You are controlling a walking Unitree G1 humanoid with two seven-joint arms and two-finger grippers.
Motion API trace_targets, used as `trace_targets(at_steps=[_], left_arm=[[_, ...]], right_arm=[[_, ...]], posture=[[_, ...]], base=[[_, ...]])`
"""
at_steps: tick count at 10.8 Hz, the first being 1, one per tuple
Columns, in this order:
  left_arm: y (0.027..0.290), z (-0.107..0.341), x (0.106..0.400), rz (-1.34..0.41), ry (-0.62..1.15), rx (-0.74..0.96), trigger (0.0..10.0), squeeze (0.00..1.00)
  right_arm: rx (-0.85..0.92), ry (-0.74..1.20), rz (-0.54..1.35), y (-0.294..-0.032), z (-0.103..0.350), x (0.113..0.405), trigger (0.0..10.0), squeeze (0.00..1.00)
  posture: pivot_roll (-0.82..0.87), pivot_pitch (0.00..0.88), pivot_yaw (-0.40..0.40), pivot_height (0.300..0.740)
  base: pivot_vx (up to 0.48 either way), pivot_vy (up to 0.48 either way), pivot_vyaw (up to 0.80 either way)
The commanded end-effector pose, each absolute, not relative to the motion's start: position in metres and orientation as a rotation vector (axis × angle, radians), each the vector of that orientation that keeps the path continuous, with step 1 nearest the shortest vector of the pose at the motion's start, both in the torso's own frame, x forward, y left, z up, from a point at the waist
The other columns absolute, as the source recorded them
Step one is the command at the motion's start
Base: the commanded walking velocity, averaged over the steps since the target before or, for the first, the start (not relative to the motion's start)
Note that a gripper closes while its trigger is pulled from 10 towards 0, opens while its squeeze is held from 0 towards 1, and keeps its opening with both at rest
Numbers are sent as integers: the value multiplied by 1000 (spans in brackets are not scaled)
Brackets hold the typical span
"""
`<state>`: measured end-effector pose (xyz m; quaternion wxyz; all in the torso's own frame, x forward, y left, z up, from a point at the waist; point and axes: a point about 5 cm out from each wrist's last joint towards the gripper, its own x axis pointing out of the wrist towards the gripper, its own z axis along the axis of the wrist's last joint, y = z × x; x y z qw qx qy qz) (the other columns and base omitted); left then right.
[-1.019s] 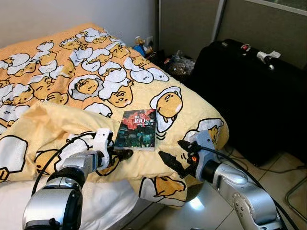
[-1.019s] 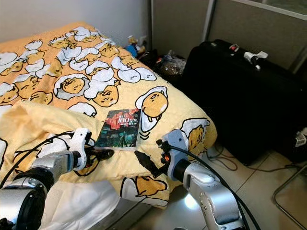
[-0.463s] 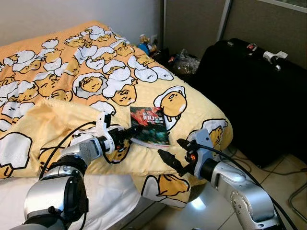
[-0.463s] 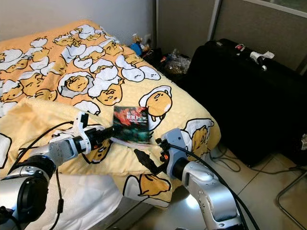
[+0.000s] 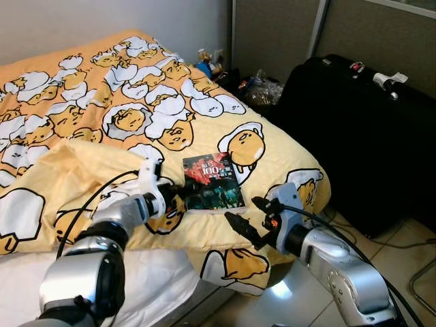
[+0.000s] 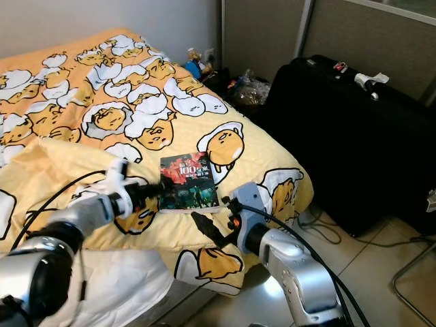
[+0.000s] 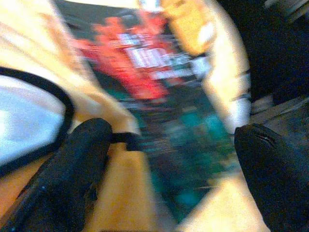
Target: Clean up the room
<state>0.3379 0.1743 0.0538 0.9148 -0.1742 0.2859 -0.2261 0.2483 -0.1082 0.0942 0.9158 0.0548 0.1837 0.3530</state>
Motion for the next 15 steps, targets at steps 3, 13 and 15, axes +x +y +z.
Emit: trace_targets(at_steps=[3,13,15], left_arm=[[195,74,351,-392,458,-137,10000,0],[197,92,298,-303,158,39,10000,0],[196,84,286,-251,190,95,10000,0]], right_arm=[[89,379,636,-118,89,252,10000,0],[58,259,215,-154,78,279,10000,0],[139,313,228,-154,70,282,10000,0]], posture=[[-157,0,113,740],[-48,0,35,740],[-24,0,8,740]], base=[[0,0,0],[0,0,0],[0,0,0]])
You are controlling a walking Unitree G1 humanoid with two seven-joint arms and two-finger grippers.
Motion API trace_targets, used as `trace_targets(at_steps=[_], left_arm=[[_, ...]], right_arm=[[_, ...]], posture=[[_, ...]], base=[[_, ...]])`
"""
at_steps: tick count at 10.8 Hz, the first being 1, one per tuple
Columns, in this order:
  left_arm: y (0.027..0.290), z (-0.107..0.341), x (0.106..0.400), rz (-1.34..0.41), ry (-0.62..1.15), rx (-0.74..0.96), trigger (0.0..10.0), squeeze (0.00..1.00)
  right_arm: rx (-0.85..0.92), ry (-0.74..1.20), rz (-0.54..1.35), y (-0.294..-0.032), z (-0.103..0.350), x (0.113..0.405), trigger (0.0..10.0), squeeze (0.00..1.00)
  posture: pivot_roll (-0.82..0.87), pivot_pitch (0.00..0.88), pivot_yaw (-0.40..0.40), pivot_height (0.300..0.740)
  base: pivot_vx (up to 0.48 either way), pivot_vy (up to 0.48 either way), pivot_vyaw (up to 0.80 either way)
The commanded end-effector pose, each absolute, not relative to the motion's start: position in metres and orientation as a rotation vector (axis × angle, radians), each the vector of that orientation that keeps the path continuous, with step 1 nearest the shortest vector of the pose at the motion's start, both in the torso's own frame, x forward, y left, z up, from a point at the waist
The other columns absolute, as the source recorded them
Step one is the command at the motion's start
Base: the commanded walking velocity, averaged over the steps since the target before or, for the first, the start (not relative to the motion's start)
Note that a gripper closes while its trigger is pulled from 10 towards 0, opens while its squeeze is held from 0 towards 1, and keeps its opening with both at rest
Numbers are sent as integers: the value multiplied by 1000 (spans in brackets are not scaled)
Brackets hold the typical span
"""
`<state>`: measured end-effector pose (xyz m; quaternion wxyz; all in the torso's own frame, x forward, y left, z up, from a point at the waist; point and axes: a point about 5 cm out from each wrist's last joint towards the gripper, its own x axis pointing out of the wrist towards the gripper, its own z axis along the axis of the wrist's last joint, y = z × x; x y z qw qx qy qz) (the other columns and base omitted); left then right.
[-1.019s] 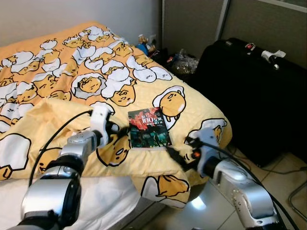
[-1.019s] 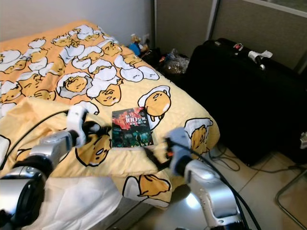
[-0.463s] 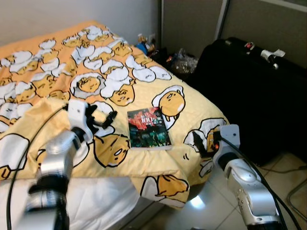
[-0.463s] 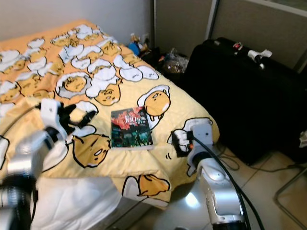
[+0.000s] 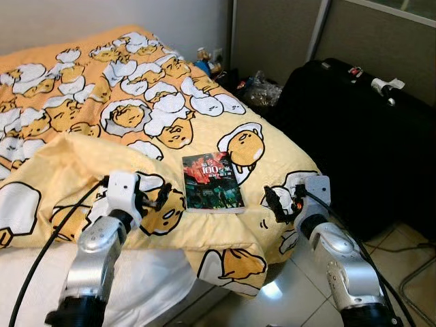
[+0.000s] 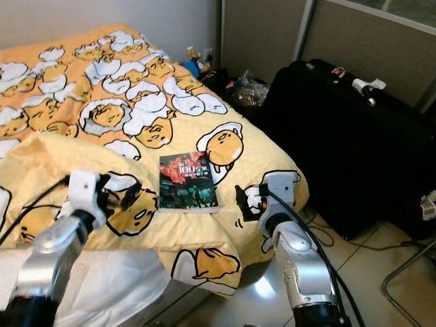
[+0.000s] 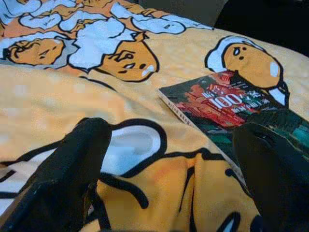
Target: Clean up the room
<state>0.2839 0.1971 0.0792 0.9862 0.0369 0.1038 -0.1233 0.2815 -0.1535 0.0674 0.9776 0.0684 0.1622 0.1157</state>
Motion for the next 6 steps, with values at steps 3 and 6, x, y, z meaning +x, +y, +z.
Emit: trace_targets(at_steps=[3,6], left_arm=[[187,98,290,-283,155,112,10000,0],[194,102,294,-258,190,172,10000,0]], right_arm=[[263,381,284,-154,65,299,10000,0],[354,475,244,-156,59,331,10000,0]], posture=[[12,0,-37,740],[72,0,-82,740]], base=[[0,0,0],[0,0,0]])
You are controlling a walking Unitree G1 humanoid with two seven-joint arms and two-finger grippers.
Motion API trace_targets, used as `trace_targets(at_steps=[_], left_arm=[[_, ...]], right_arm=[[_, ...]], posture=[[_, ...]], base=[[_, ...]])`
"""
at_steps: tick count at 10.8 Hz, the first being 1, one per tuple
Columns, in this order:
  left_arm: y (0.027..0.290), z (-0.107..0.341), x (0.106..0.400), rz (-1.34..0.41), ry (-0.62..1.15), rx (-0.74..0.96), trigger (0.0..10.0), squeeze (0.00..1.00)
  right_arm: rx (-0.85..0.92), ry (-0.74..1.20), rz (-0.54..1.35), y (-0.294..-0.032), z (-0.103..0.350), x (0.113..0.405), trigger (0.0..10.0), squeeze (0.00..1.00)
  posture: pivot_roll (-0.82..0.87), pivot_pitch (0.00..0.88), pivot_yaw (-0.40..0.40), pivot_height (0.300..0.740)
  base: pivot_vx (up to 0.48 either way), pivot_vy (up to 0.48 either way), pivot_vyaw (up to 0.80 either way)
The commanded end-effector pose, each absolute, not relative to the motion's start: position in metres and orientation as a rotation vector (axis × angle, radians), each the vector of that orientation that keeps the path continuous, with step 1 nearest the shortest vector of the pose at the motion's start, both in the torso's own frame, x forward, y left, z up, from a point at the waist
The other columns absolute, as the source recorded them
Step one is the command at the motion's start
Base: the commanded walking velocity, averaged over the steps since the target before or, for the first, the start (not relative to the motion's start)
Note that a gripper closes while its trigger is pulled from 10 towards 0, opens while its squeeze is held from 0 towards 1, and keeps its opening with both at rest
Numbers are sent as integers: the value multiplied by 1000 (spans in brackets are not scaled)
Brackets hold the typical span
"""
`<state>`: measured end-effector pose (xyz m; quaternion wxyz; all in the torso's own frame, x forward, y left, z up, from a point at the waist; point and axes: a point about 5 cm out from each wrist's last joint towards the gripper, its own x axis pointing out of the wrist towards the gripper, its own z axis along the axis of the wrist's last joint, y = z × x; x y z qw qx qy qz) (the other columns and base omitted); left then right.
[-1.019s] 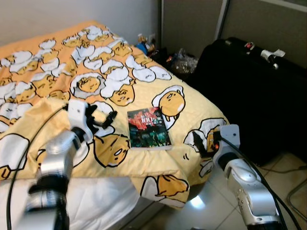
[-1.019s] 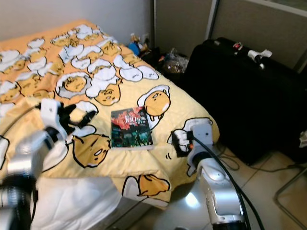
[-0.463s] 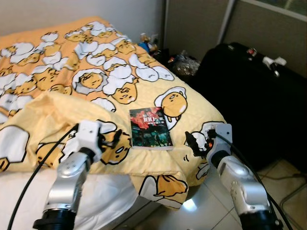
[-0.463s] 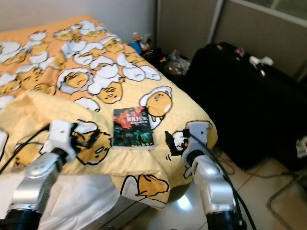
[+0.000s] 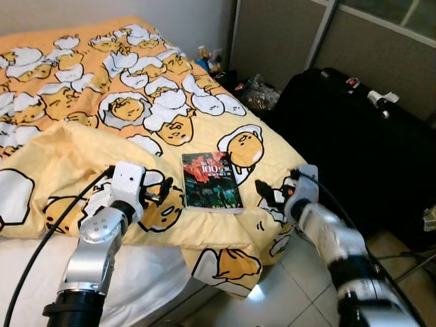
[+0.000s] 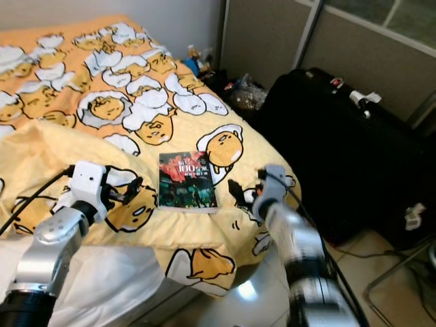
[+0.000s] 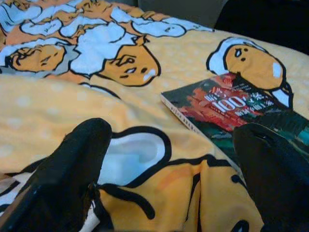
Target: Clean up the room
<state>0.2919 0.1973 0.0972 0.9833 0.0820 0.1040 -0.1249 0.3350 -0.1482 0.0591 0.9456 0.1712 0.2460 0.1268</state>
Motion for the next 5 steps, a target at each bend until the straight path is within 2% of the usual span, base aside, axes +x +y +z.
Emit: trace_targets(at_steps=[1,2,3,5], left_arm=[[196,107,293,-269,185,170,10000,0],[199,113,290,-302,185,159,10000,0],[202,125,290,-360,177,138,10000,0],[204,147,291,-498,181,179,10000,0]], right_arm=[[368,487,234,-155,64,341,10000,0],[389,474,265,-152,73,351,10000,0],[481,466,263,-153,80,359,10000,1000],[559,484,258,-153,83,364,10000,1000]], posture=[[71,0,-70,740],[71,0,-64,740],[75,0,-55,740],[102,0,-55,740]], base=[[0,0,0],[0,0,0],[0,0,0],[0,0,0]])
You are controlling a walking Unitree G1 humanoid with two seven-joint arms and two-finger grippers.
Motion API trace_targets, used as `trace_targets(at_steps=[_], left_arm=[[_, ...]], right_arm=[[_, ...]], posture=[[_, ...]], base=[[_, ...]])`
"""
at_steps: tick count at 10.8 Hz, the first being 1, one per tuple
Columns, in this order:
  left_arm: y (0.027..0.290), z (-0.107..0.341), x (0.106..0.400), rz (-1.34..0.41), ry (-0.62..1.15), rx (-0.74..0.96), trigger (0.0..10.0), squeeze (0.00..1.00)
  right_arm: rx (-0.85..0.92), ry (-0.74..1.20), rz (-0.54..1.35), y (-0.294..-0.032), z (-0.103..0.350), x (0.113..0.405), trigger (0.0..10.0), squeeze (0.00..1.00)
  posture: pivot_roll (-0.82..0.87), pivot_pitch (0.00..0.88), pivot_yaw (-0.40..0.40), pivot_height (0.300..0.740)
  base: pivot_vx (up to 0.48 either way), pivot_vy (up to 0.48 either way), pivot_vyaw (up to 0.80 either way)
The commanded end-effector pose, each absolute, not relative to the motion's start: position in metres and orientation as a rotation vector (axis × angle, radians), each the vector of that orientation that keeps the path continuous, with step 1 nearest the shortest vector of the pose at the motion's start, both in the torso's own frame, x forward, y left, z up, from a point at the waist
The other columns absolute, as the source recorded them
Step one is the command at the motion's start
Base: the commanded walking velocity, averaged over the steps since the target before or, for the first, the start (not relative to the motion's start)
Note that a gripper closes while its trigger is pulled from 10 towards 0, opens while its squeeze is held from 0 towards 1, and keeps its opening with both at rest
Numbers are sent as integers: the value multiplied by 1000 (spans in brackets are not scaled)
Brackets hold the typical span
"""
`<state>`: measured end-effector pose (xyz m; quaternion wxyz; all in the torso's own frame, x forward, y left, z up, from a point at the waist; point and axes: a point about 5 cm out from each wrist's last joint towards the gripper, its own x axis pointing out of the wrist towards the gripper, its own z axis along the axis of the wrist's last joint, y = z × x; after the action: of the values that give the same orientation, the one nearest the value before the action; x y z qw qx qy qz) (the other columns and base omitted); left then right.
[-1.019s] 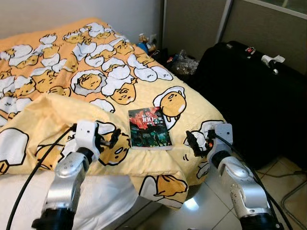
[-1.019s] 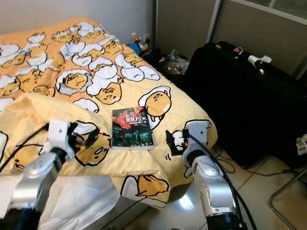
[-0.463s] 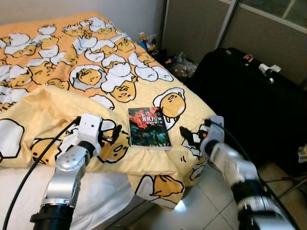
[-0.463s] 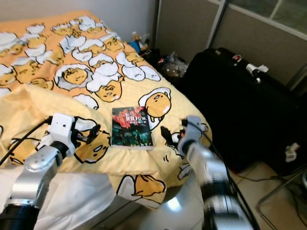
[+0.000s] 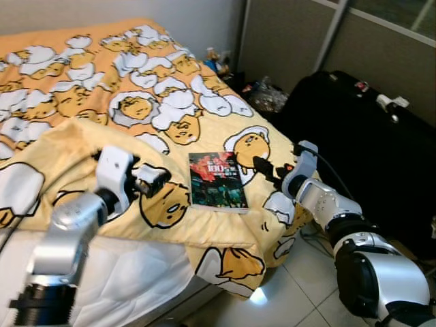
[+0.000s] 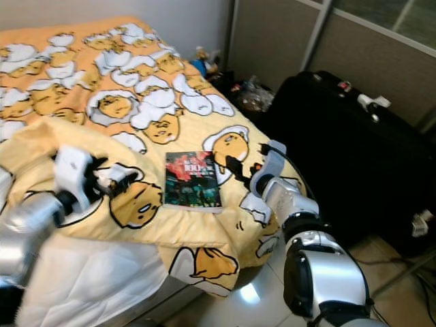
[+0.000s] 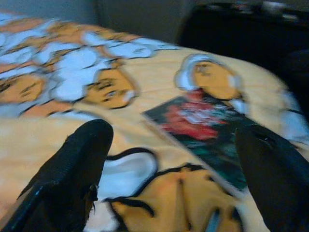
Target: Clean up the room
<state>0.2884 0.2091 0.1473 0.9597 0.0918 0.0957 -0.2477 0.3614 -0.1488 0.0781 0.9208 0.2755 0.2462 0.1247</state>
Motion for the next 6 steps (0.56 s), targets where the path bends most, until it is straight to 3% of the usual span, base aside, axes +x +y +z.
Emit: trace_targets(at_steps=[1,3,4,5,6], left_arm=[[202,159,287,-573,185,189,10000,0],[205,172,277,-657,213,244,10000,0],[210,184,265,-688,246,243,10000,0],[211,186,257,-714,292,265,10000,0],[210,186,253,-724,316,285,10000,0]], right_arm=[[612,485,239,-152,84,365,10000,1000],[731,488,231,-146,84,366,10000,1000],[820,521,271,-127,79,362,10000,55],[878,551,289,-115,76,360,10000,0],[824,578,272,-111,71,358,10000,0]], posture=[[132,35,-57,740],[174,114,-54,740],[213,162,-52,740],[246,205,-55,740],[255,221,-56,740]], base=[[0,0,0],[0,0,0],[0,0,0],[0,0,0],[0,0,0]])
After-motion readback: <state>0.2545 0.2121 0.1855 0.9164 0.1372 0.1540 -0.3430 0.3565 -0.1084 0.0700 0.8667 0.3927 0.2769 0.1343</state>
